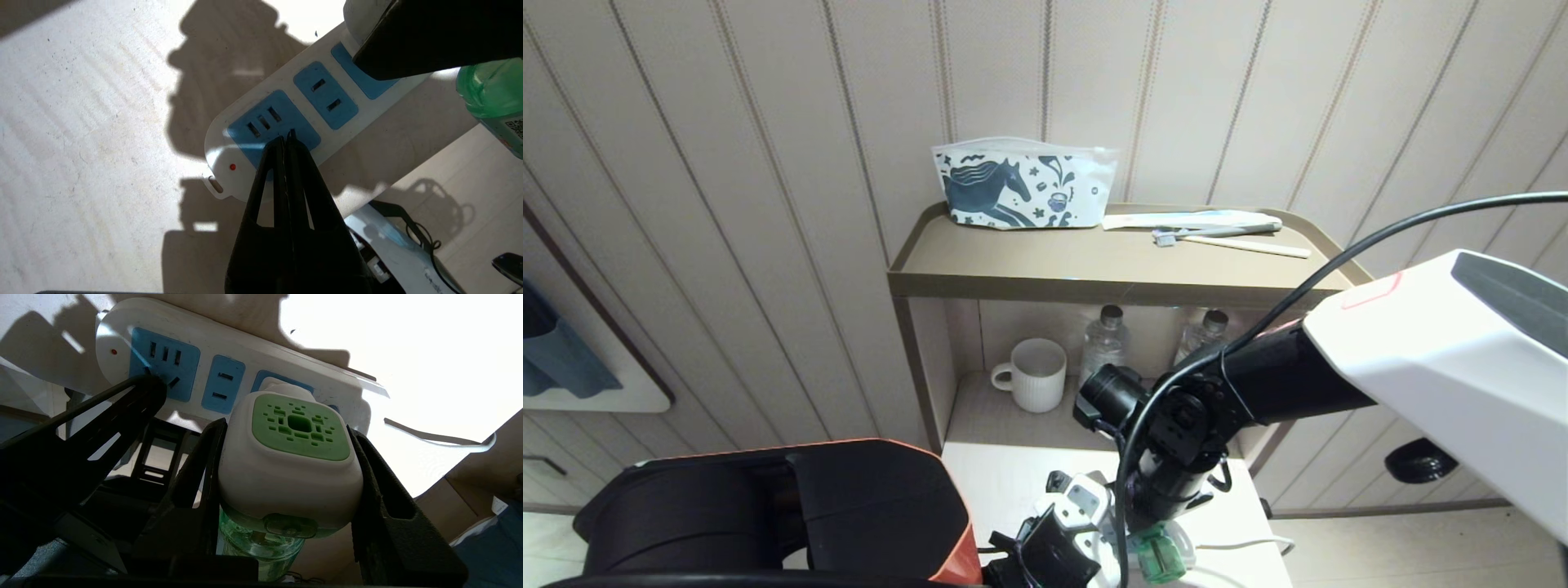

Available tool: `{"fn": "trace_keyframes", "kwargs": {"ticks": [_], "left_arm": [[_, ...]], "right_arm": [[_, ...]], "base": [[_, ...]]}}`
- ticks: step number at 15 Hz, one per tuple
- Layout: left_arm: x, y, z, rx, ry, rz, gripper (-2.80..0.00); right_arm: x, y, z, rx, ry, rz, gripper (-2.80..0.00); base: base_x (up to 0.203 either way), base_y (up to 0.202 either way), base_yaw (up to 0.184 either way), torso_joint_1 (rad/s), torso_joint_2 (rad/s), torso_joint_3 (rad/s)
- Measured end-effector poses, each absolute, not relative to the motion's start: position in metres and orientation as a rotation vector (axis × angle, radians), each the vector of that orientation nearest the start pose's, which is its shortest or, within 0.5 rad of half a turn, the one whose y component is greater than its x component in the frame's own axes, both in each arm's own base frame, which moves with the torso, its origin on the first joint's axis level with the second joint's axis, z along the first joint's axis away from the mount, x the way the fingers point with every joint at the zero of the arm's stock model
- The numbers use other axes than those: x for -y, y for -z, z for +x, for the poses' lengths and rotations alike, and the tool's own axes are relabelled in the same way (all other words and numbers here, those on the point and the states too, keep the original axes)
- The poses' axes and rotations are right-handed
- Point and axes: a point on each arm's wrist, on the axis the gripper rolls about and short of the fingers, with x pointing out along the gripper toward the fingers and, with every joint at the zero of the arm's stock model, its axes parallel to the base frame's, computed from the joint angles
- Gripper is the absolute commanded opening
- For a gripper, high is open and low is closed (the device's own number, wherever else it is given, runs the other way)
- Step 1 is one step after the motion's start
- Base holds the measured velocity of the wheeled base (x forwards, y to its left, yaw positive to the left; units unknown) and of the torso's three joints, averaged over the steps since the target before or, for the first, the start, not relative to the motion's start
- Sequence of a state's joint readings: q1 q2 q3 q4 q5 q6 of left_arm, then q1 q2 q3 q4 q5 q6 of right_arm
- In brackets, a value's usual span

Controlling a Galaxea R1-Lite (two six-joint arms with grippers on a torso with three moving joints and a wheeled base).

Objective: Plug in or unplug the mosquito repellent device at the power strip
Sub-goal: Hold the socket with your left hand and unplug it with your right hand

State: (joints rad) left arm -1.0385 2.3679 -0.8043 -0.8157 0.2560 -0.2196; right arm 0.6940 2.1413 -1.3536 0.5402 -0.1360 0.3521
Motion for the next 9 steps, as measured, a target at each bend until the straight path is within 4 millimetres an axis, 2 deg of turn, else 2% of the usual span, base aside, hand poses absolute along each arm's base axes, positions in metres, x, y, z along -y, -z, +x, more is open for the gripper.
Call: {"fn": "trace_keyframes", "kwargs": {"ticks": [6, 9], "left_arm": [[0.313, 0.029, 0.191, -0.665, 0.674, 0.250, -2.80], [0.311, 0.029, 0.190, -0.668, 0.673, 0.253, -2.80]], "right_arm": [[-0.226, -0.102, 0.276, -1.237, -0.264, -0.220, -2.80], [-0.226, -0.105, 0.274, -1.229, -0.271, -0.219, -2.80]], "base": [[0.000, 0.000, 0.000, 0.000, 0.00, 0.000], [0.000, 0.000, 0.000, 0.000, 0.00, 0.000]]}}
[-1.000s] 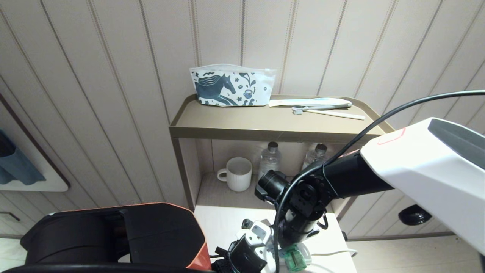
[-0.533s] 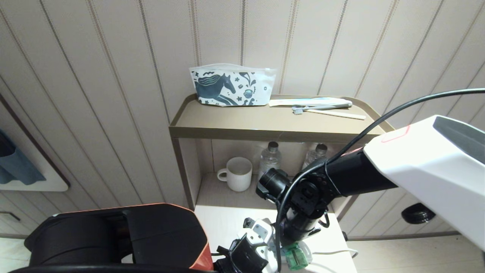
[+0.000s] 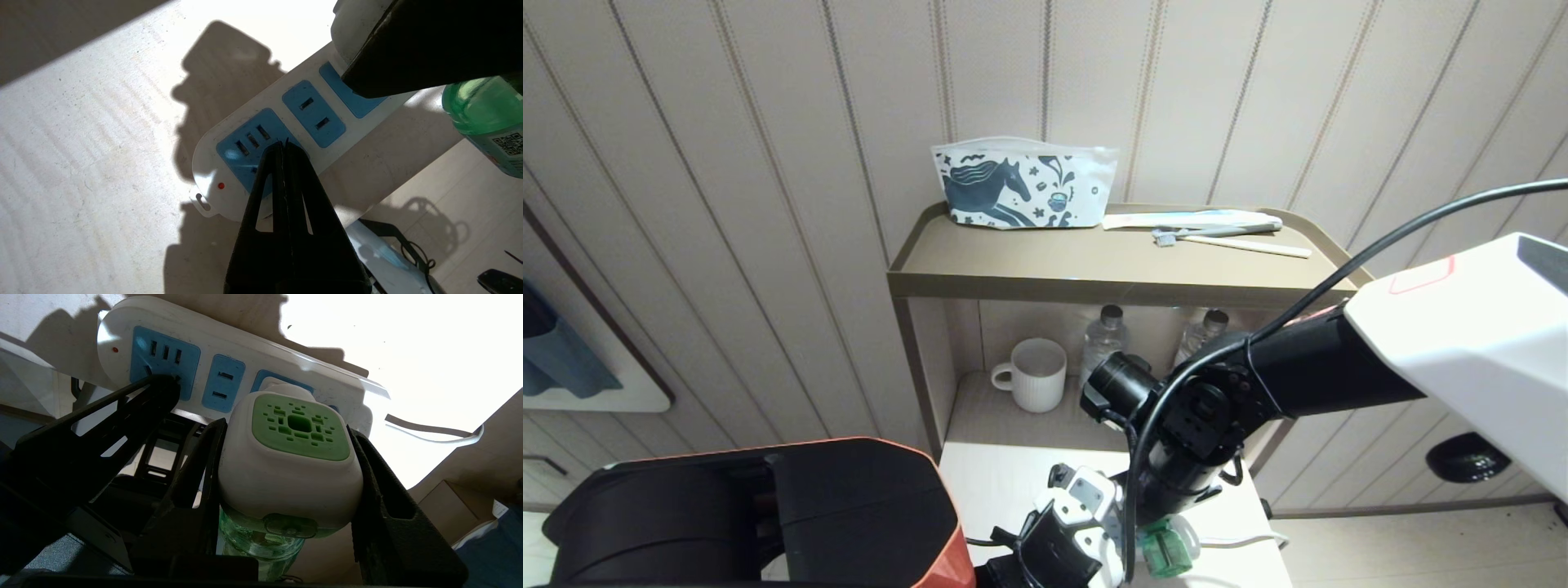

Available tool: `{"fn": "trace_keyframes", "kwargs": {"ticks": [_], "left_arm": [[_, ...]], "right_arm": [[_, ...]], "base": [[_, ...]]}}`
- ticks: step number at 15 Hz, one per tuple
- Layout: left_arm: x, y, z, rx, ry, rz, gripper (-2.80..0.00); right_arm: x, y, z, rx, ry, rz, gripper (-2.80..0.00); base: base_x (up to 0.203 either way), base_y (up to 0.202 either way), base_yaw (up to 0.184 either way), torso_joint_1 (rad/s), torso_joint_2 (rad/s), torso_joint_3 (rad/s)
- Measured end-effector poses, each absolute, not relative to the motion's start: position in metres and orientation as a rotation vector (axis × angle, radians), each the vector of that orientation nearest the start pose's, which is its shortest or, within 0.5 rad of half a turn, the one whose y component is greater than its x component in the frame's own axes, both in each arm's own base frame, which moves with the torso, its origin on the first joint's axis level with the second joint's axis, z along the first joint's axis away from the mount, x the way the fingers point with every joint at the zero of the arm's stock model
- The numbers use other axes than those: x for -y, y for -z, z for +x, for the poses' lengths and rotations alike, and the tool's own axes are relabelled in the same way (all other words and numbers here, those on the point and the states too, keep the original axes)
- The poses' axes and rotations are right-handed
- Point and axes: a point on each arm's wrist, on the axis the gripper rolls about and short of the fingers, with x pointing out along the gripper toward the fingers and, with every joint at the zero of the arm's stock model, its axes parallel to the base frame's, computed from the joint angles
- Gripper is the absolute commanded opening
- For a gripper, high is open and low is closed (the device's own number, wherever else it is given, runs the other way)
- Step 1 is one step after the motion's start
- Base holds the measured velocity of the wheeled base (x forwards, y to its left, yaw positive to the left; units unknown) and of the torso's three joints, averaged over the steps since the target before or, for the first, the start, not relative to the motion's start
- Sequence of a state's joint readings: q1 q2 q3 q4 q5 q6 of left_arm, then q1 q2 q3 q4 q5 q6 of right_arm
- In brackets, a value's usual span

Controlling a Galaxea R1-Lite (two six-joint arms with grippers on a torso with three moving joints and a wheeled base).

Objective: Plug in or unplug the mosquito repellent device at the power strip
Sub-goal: Hold the socket with your left hand and unplug it with your right hand

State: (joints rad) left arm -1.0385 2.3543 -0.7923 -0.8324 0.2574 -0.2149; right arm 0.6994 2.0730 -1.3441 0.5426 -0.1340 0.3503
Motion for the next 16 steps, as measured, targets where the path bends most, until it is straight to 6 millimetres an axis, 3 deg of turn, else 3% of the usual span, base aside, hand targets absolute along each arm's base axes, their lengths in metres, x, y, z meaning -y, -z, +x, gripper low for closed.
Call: {"fn": "trace_keyframes", "kwargs": {"ticks": [16], "left_arm": [[0.314, 0.038, 0.191, -0.668, 0.689, 0.301, -2.80]], "right_arm": [[-0.231, -0.090, 0.276, -1.261, -0.265, -0.239, -2.80]], "base": [[0.000, 0.000, 0.000, 0.000, 0.00, 0.000]]}}
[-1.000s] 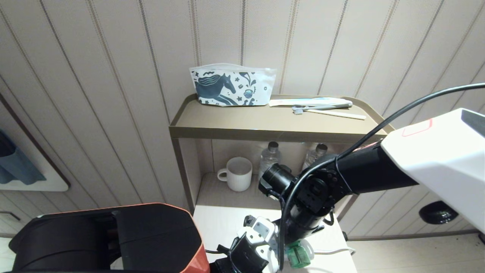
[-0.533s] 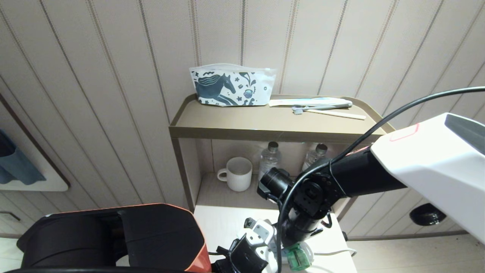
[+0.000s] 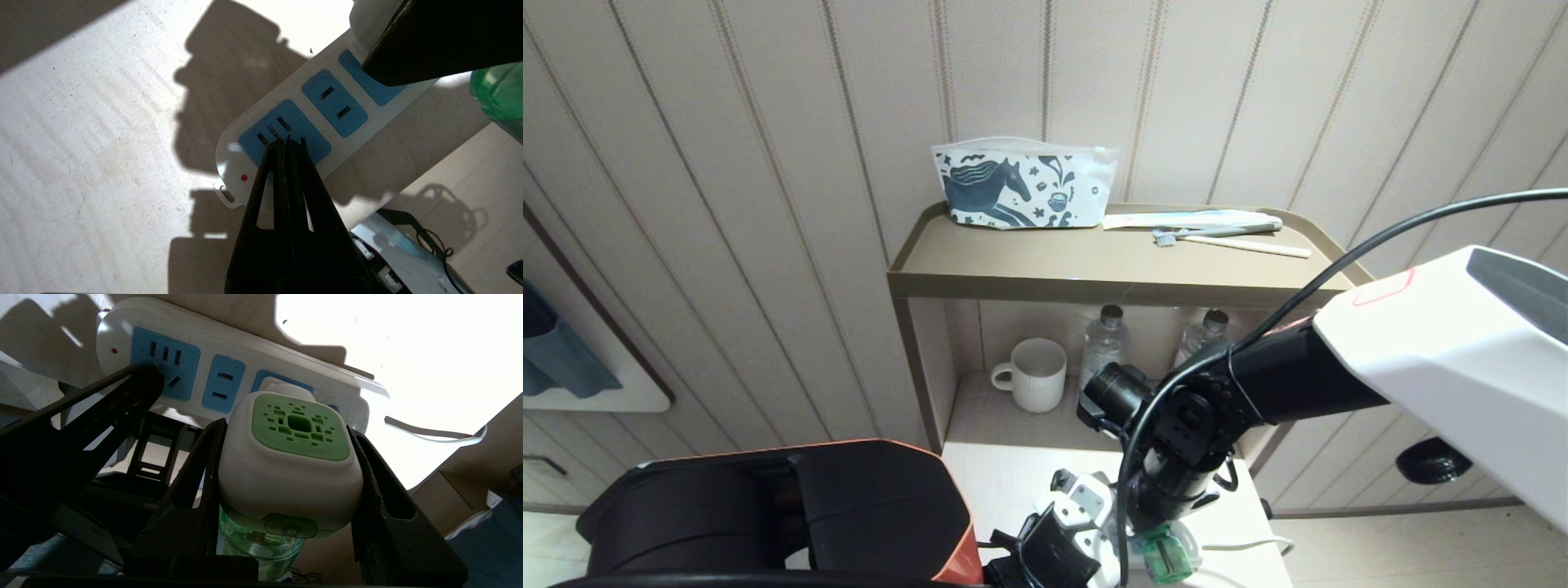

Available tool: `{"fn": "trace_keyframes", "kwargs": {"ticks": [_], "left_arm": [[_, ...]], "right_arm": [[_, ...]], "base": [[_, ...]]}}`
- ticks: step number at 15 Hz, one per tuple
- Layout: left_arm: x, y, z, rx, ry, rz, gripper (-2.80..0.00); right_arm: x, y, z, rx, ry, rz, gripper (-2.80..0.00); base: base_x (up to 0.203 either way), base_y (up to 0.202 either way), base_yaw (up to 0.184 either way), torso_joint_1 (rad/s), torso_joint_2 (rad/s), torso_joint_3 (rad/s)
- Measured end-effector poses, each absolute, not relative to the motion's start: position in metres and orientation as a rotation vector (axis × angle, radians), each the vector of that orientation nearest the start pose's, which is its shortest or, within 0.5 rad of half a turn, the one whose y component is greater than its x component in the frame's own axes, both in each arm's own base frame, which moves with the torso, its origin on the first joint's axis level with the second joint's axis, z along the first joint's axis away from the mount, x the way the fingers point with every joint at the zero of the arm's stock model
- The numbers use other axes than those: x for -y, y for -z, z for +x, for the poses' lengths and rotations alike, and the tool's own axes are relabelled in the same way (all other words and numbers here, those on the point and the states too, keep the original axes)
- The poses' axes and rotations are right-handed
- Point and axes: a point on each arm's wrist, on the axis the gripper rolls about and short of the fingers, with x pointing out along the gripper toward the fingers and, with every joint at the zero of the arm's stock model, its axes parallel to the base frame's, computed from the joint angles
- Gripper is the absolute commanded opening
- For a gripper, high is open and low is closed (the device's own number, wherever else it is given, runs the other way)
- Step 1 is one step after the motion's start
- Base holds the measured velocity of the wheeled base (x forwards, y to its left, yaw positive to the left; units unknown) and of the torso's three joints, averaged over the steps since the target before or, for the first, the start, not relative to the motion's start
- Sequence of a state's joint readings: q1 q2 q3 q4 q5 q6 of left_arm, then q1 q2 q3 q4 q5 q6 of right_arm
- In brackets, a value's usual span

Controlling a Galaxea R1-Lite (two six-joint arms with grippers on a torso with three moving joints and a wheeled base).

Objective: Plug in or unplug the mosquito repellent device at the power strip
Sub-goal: Hold the socket with your left hand and unplug it with your right hand

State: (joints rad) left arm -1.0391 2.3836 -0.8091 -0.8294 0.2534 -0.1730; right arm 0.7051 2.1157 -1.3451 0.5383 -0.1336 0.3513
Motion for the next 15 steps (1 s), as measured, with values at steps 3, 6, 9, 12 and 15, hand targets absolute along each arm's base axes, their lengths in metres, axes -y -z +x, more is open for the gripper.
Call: {"fn": "trace_keyframes", "kwargs": {"ticks": [3, 6, 9, 12, 15], "left_arm": [[0.3145, 0.0399, 0.1913, -0.668, 0.691, 0.307, -2.80], [0.3145, 0.0404, 0.1910, -0.665, 0.696, 0.321, -2.80], [0.3143, 0.0408, 0.1902, -0.666, 0.697, 0.324, -2.80], [0.3144, 0.0409, 0.1886, -0.668, 0.702, 0.328, -2.80], [0.3132, 0.0410, 0.1876, -0.670, 0.705, 0.341, -2.80]], "right_arm": [[-0.2315, -0.0910, 0.2758, -1.260, -0.268, -0.238, -2.80], [-0.2333, -0.0939, 0.2734, -1.252, -0.275, -0.242, -2.80], [-0.2338, -0.0963, 0.2726, -1.245, -0.280, -0.240, -2.80], [-0.2336, -0.0985, 0.2719, -1.241, -0.282, -0.236, -2.80], [-0.2330, -0.0994, 0.2723, -1.238, -0.282, -0.232, -2.80]], "base": [[0.000, 0.000, 0.000, 0.000, 0.00, 0.000], [0.000, 0.000, 0.000, 0.000, 0.00, 0.000], [0.000, 0.000, 0.000, 0.000, 0.00, 0.000], [0.000, 0.000, 0.000, 0.000, 0.00, 0.000], [0.000, 0.000, 0.000, 0.000, 0.00, 0.000]]}}
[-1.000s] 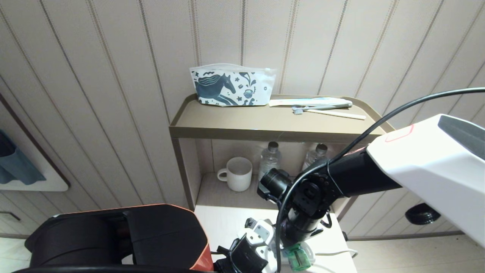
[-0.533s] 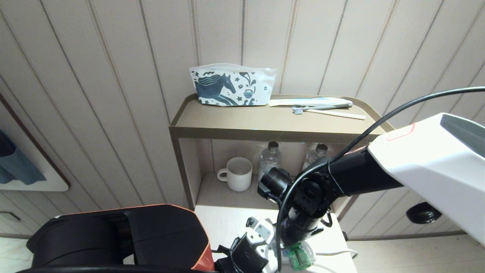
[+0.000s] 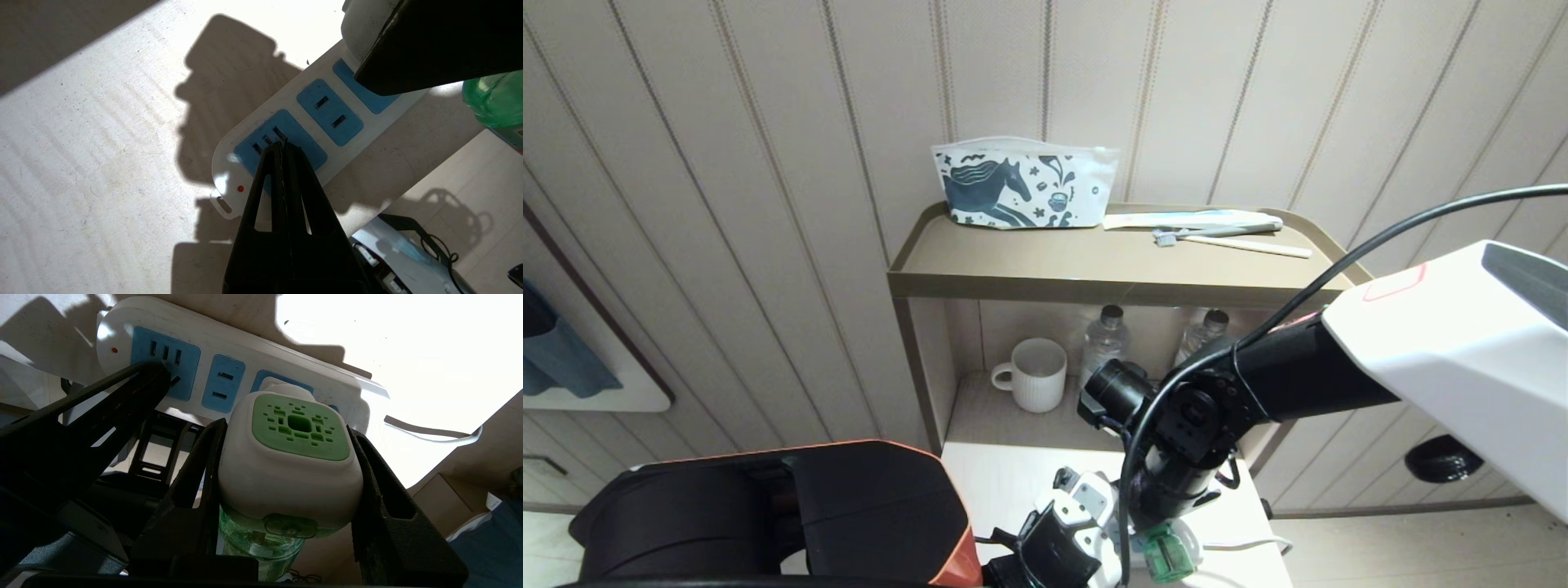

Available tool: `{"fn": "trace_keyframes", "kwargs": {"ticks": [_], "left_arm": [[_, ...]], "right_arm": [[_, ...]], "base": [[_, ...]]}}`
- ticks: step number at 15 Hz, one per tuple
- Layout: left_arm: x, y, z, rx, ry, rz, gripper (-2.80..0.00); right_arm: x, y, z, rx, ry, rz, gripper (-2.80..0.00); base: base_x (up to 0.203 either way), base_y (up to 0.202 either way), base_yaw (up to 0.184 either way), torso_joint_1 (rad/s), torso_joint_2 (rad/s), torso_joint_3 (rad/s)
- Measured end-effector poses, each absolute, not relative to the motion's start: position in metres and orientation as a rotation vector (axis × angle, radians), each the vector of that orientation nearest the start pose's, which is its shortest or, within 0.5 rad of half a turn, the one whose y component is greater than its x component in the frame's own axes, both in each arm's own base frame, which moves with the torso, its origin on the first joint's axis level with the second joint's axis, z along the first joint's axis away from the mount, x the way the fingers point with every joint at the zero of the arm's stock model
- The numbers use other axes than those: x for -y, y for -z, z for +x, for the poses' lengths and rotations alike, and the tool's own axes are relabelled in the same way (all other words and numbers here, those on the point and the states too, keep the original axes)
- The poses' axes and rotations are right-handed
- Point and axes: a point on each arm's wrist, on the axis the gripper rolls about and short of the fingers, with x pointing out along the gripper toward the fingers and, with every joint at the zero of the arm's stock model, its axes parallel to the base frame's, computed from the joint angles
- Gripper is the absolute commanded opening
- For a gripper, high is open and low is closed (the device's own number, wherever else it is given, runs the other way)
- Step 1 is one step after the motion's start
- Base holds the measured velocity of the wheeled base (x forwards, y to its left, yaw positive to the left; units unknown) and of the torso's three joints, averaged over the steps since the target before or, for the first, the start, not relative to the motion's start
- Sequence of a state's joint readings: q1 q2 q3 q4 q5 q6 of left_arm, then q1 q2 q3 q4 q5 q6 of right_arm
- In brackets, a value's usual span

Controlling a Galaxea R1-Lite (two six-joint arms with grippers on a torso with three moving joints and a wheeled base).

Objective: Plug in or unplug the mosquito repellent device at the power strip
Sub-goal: Hold the socket with your left hand and unplug it with your right hand

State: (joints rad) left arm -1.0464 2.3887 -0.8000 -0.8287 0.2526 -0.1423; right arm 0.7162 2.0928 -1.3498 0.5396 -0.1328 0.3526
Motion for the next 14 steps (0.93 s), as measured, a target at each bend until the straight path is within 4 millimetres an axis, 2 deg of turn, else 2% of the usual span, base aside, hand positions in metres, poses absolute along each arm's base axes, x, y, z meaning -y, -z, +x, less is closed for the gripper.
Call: {"fn": "trace_keyframes", "kwargs": {"ticks": [14], "left_arm": [[0.3114, 0.0426, 0.1844, -0.670, 0.712, 0.371, -2.80]], "right_arm": [[-0.2340, -0.1056, 0.2762, -1.221, -0.266, -0.185, -2.80]], "base": [[0.000, 0.000, 0.000, 0.000, 0.00, 0.000]]}}
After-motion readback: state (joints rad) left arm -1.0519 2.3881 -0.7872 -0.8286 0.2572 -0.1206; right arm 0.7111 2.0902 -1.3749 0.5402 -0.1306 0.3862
